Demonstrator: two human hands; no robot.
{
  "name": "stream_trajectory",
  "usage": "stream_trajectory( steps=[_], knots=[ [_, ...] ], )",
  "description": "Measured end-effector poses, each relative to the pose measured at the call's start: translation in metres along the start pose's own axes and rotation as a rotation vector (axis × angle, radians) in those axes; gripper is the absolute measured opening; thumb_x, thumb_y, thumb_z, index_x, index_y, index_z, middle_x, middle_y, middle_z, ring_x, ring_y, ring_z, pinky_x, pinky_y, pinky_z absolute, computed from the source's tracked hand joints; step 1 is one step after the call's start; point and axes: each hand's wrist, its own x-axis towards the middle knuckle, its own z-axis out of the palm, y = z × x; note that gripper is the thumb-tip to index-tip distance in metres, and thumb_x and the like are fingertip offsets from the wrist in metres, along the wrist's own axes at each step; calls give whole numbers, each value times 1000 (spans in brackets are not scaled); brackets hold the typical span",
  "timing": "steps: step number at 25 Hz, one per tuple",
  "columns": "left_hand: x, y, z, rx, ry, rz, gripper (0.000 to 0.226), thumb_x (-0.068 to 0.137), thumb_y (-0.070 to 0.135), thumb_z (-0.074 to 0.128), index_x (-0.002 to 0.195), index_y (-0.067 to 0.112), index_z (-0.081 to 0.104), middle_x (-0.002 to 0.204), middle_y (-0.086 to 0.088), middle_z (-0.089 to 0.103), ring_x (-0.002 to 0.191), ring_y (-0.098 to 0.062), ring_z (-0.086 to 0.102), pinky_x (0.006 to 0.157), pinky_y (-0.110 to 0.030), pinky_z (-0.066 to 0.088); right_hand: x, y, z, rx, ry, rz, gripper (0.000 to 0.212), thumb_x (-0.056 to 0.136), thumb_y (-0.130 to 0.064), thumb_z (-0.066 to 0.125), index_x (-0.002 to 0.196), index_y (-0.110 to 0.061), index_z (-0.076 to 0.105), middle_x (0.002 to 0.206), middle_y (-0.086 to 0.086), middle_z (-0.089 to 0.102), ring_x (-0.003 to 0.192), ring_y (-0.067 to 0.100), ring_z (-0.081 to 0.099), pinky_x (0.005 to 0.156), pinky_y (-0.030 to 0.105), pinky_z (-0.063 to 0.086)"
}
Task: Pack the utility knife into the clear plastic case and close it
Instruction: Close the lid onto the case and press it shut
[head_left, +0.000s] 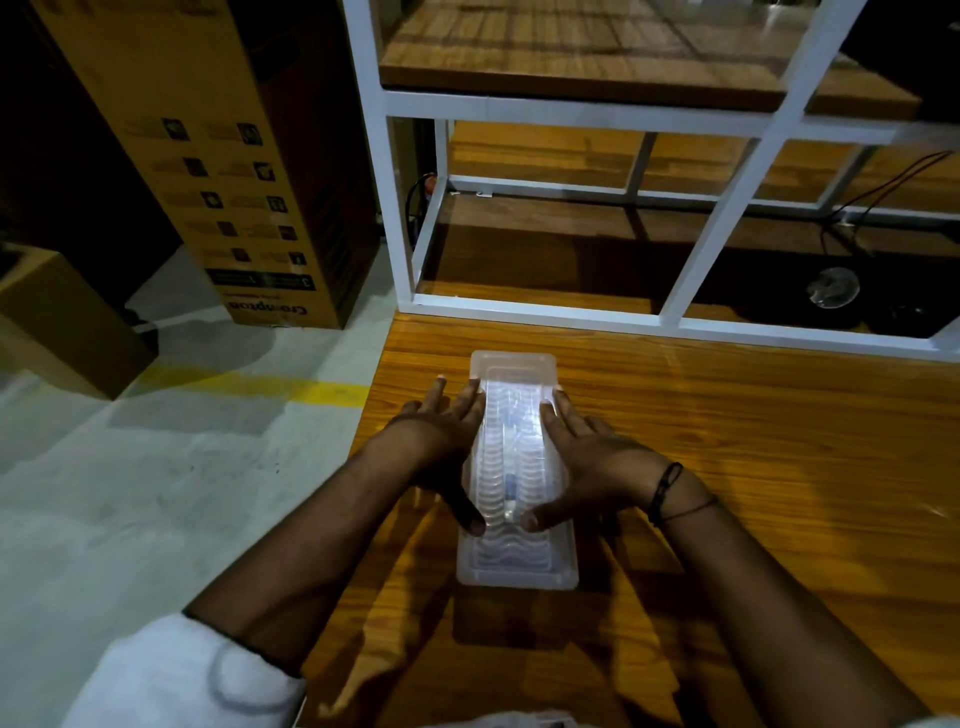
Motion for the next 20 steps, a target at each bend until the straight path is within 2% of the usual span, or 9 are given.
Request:
stream_trajectory(
  steps=[7,10,13,16,20],
  knots=[
    [-3,-5,5,-92,71,4,155,58,62,91,161,28,-19,168,11,-31,155,-30,-29,127,-58,1,-4,-7,-1,97,63,31,146,57,-72,80,157,-30,-16,164,-10,-31,155,32,-6,123,50,20],
    [-10,-4,18,-135,147,30,142,62,59,90,165,29,-3,172,14,-17,159,-25,-18,127,-56,8,-14,-8,6,151,124,44,135,62,-70,79,159,-32,-7,167,-13,-20,156,31,-3,123,49,19],
    [-21,0,35,-112,233,49,121,73,53,86,165,26,12,173,12,-3,161,-24,-5,127,-51,19,-26,-7,24,127,261,2,120,69,-75,69,160,-30,6,170,-11,-4,155,28,8,123,46,24],
    [-29,0,41,-136,251,58,112,81,51,81,165,27,12,173,12,-4,161,-24,-4,126,-49,21,-26,-3,36,116,293,-15,115,70,-81,61,159,-31,9,170,-11,-1,156,27,11,123,47,23],
    [-31,2,38,-76,241,61,111,83,54,77,165,24,10,174,10,-5,161,-28,-5,126,-50,21,-26,-5,31,107,282,5,114,70,-79,64,159,-30,11,170,-11,0,155,28,14,122,46,26]
  ],
)
